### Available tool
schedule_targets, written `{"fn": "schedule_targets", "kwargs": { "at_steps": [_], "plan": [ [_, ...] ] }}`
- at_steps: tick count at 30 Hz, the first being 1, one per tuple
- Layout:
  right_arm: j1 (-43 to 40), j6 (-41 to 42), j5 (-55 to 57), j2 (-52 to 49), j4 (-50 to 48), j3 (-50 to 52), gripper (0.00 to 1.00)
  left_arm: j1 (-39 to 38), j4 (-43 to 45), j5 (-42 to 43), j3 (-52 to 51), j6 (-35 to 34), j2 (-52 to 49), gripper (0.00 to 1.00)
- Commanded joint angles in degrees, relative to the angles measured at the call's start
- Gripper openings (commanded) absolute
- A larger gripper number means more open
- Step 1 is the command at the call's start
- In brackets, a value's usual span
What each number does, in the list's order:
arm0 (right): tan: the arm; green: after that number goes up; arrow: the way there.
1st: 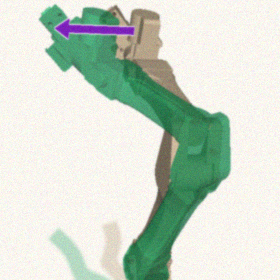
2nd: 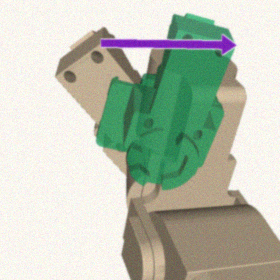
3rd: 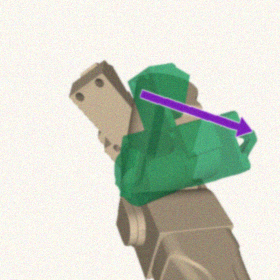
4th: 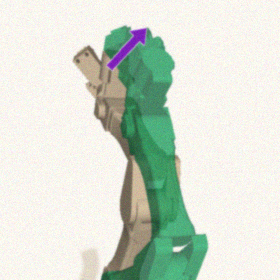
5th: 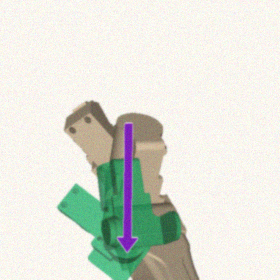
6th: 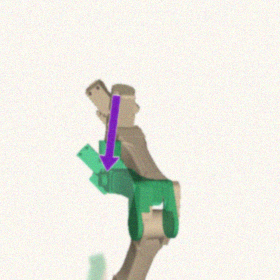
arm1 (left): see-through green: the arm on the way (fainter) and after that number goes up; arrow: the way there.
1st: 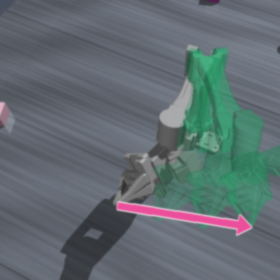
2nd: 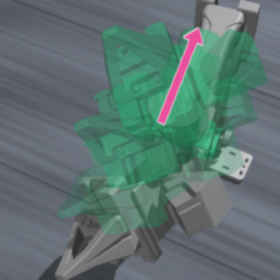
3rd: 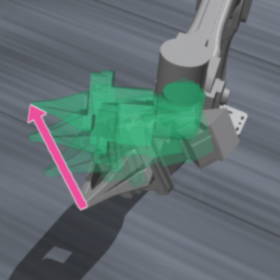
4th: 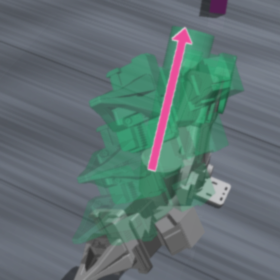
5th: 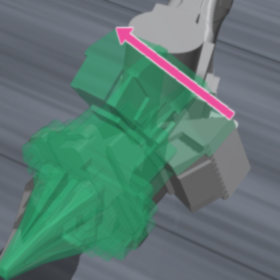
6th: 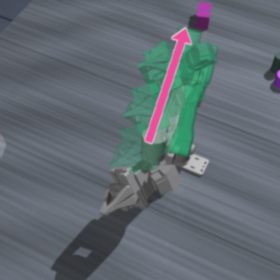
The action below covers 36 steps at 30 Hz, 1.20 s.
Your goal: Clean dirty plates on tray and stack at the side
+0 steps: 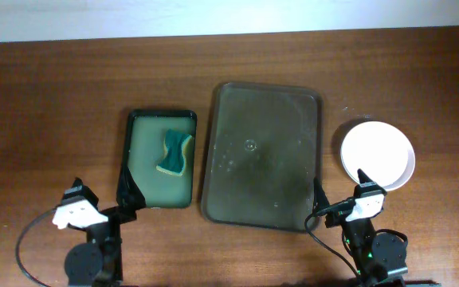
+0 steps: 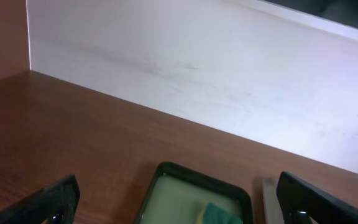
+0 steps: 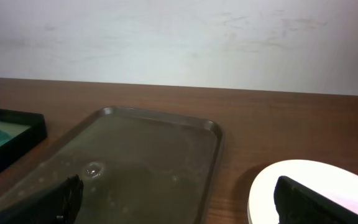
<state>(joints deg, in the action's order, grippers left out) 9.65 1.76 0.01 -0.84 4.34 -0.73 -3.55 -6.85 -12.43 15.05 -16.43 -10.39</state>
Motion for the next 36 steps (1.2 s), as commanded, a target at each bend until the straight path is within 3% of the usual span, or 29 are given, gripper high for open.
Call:
{"fn": "schedule_targets", "kwargs": {
  "at_steps": [1, 8, 13, 36],
  "plan": [
    [-0.3, 0.6, 0.1, 0.4, 0.2, 0.4, 0.98, 0.3, 0.7, 0.6, -5.2, 0.7, 7.4, 0.99],
    [-0.3, 0.6, 0.1, 0.4, 0.2, 0.4, 0.98, 0.2, 8.4, 0.9, -14.8, 0.6, 10.1, 0.99],
    [-0.3, 0.6, 0.1, 0.4, 0.2, 0.4, 0.98, -0.1, 3.4, 0.5, -14.6, 0.7, 10.1, 0.99],
    [-0.3, 0.6, 0.1, 0.4, 0.2, 0.4, 0.98, -0.1, 3.3, 0.5, -14.5, 0.7, 10.1, 0.99]
  ]
}}
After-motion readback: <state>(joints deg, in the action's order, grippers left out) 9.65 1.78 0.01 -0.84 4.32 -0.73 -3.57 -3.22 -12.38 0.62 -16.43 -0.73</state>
